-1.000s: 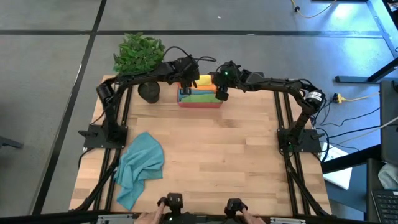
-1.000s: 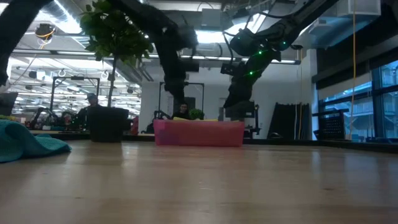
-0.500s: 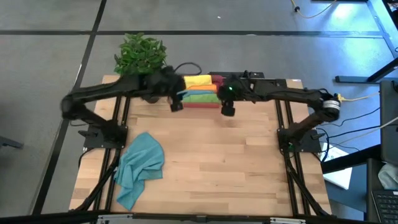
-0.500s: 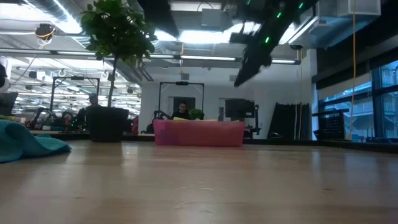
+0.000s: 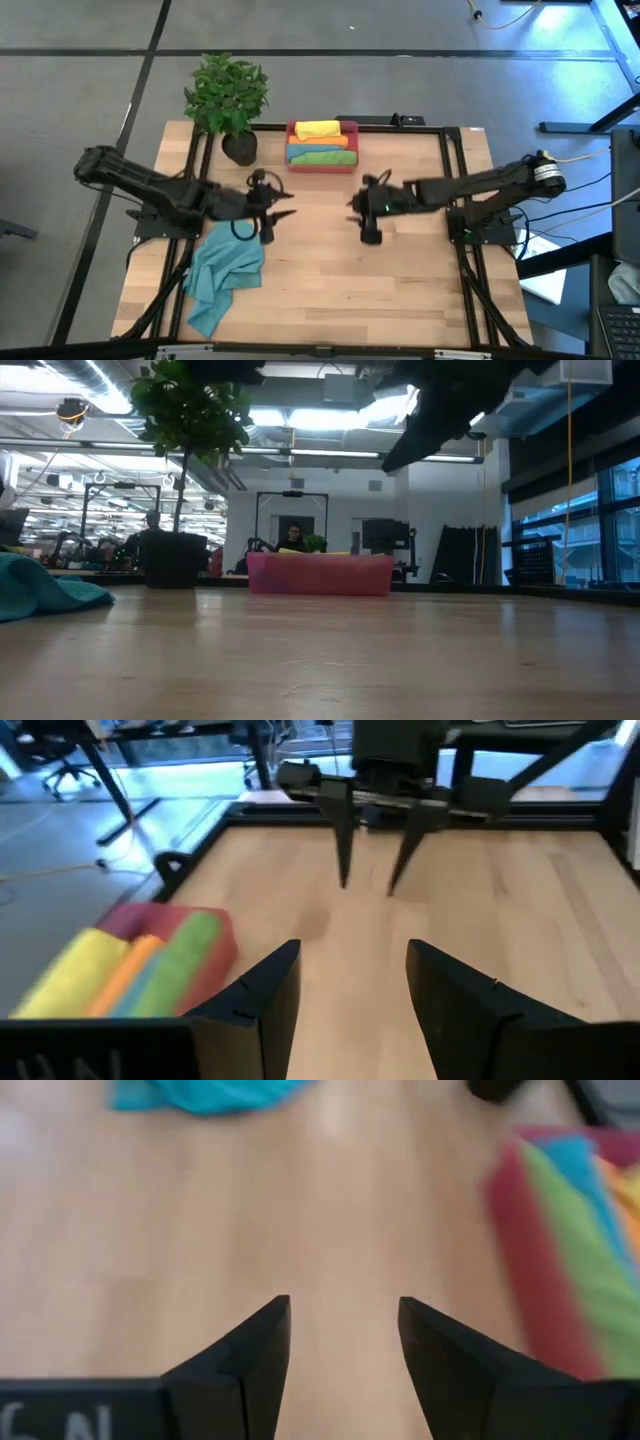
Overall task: Roll microfiber towels into tight, uniform cylinder then place into a basket
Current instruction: Fold the blue towel
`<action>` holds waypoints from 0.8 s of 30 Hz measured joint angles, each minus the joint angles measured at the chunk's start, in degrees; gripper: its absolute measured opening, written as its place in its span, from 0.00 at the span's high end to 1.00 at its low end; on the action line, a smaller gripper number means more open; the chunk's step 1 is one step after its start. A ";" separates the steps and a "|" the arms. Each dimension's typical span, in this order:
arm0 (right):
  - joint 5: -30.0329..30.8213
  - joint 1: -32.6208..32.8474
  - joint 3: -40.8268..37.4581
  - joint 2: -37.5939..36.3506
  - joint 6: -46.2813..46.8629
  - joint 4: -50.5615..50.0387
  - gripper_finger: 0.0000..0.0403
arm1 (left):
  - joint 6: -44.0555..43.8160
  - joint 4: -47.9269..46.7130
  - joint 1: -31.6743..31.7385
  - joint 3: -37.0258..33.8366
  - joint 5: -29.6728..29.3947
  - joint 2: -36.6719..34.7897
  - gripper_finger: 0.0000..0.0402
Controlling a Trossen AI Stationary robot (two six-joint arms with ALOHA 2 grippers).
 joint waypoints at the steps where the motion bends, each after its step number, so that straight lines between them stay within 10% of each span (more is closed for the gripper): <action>1: 0.01 1.74 -1.58 0.35 0.46 3.42 0.53 | -1.12 1.18 -1.34 -1.46 -1.10 0.02 0.58; 13: 1.06 9.23 -18.18 3.59 -6.23 48.27 0.53 | -9.76 9.16 -5.40 -14.60 -10.58 4.24 0.58; 24: 4.10 5.78 -19.93 10.40 -5.54 54.58 0.53 | -9.35 14.08 -3.35 -14.45 -10.92 4.17 0.58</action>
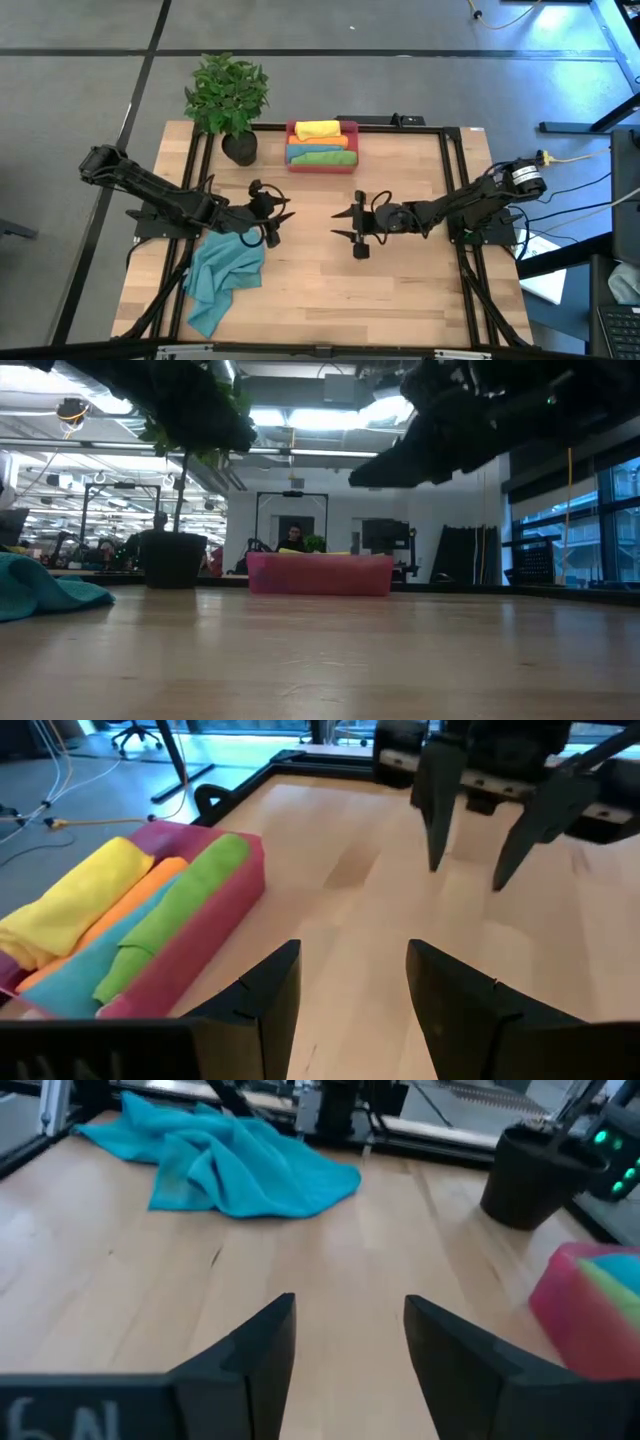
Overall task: Roll microfiber towels into tight, uniform cylinder then place into a basket
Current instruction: Fold the blue towel
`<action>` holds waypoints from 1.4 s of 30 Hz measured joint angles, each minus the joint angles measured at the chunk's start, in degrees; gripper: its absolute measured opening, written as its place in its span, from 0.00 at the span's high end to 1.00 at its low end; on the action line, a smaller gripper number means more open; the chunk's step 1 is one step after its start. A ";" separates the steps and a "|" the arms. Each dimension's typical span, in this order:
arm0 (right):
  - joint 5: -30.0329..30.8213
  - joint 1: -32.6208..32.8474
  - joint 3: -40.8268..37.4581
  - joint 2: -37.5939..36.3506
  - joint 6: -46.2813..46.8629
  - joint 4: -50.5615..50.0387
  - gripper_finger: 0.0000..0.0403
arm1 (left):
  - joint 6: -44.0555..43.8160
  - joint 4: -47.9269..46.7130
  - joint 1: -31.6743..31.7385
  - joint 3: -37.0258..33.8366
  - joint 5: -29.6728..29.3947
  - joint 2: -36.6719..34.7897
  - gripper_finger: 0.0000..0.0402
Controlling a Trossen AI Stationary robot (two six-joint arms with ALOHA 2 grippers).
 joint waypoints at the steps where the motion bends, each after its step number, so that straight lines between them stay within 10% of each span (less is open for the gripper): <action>1: 0.00 0.00 0.00 0.64 0.29 0.28 0.53 | 0.00 0.03 -0.07 0.00 0.08 0.00 0.58; 15: -1.07 5.28 0.00 5.92 17.42 1.97 0.53 | -5.78 0.14 -5.45 0.00 4.32 0.02 0.58; 30: 13.97 17.93 0.07 6.01 25.69 8.58 0.53 | -6.54 7.57 -17.46 0.23 0.79 0.02 0.58; 42: 24.09 27.36 1.86 7.33 28.55 10.99 0.53 | -6.45 -2.34 -28.34 14.84 -8.79 8.58 0.58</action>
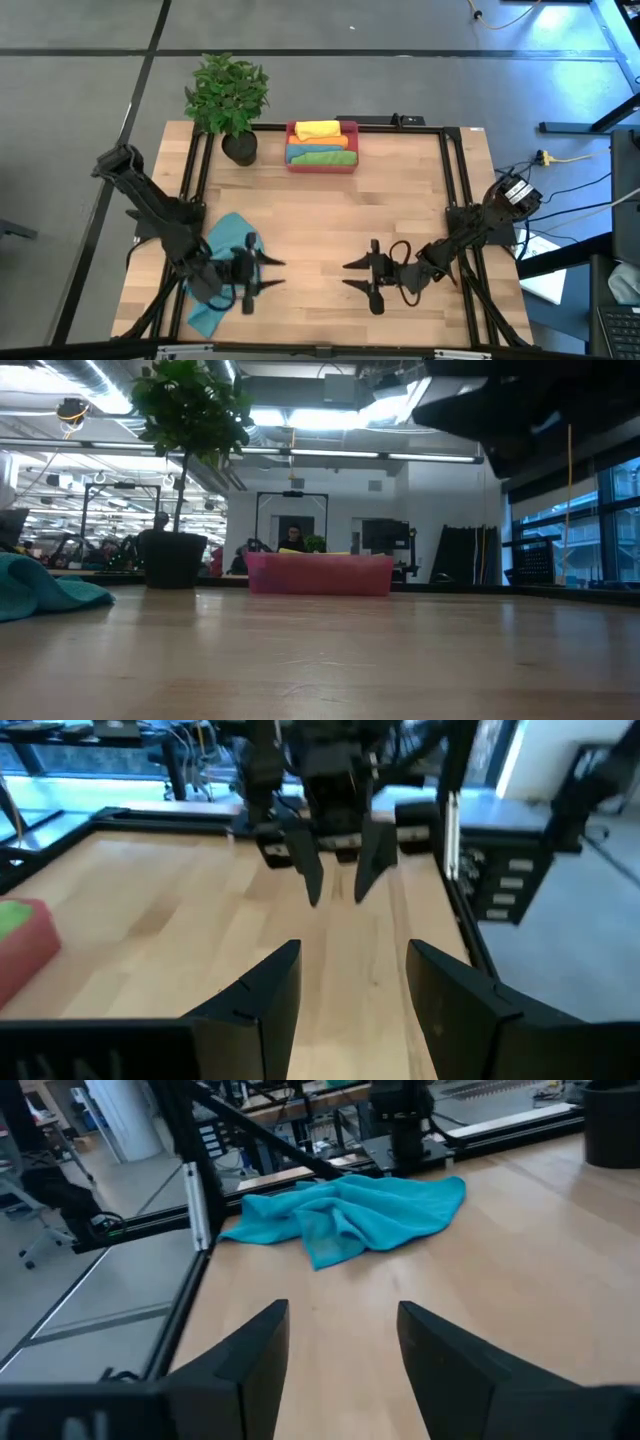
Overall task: Roll microfiber towels into tight, uniform cylinder then place into a basket
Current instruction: Fold the blue towel
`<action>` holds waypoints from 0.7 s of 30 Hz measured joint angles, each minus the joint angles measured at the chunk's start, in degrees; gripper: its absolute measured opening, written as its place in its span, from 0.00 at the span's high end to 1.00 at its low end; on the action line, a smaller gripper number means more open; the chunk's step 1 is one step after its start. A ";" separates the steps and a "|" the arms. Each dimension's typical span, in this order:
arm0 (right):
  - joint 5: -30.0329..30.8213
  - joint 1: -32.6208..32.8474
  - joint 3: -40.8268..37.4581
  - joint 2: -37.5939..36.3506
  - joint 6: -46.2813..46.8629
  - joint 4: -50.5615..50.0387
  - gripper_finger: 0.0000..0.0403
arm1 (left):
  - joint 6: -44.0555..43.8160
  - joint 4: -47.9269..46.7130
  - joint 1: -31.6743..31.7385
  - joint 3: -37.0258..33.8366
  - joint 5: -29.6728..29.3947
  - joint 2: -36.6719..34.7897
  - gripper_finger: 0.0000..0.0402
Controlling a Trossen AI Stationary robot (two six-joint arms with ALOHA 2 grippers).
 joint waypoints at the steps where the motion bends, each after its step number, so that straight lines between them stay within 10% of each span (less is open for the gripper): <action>1: 0.31 0.51 0.61 0.53 -0.05 -0.02 0.53 | -0.09 -0.09 -0.47 0.90 0.07 1.82 0.58; 21: 0.29 2.34 11.91 15.86 -3.43 -0.22 0.53 | -32.70 -28.82 2.01 12.95 11.03 17.97 0.58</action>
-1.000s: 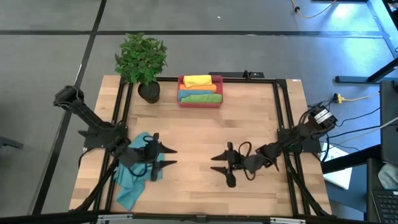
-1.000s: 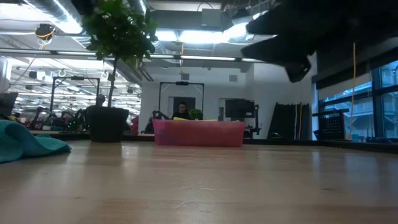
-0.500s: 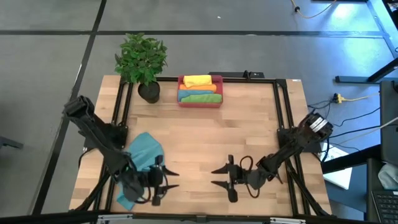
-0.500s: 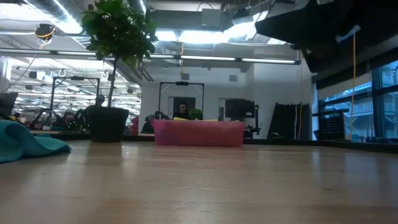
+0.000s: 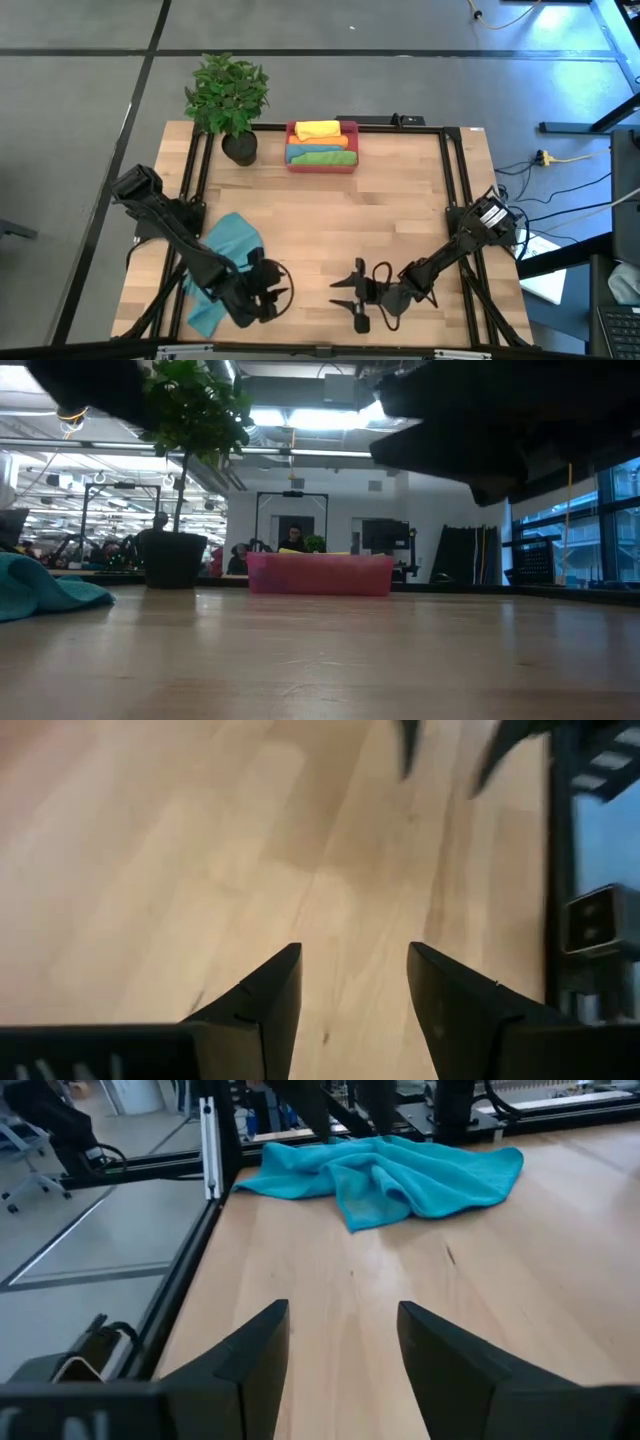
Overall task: Roll microfiber towels into tight, uniform cylinder then place into a basket
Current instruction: Fold the blue towel
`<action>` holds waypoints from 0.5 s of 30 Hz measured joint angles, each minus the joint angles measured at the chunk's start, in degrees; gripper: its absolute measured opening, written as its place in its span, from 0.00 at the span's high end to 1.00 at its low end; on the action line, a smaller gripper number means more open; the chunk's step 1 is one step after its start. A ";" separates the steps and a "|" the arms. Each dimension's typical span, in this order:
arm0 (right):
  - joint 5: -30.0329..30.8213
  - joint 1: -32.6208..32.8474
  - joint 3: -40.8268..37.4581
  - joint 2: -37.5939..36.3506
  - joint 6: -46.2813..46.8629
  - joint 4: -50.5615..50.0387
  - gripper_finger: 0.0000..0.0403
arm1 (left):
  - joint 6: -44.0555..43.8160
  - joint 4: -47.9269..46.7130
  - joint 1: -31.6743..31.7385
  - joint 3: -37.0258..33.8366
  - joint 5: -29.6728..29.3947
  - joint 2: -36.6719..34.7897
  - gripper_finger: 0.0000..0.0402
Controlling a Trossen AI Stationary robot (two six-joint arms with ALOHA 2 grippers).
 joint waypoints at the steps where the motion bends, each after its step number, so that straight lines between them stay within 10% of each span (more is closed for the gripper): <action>1: -0.09 -0.13 0.23 0.02 -0.36 0.03 0.53 | -1.27 -1.46 0.35 0.43 1.20 0.57 0.58; 15: -0.27 -0.19 0.63 0.02 -7.42 0.14 0.53 | -21.01 -11.12 -0.40 0.80 14.65 4.76 0.58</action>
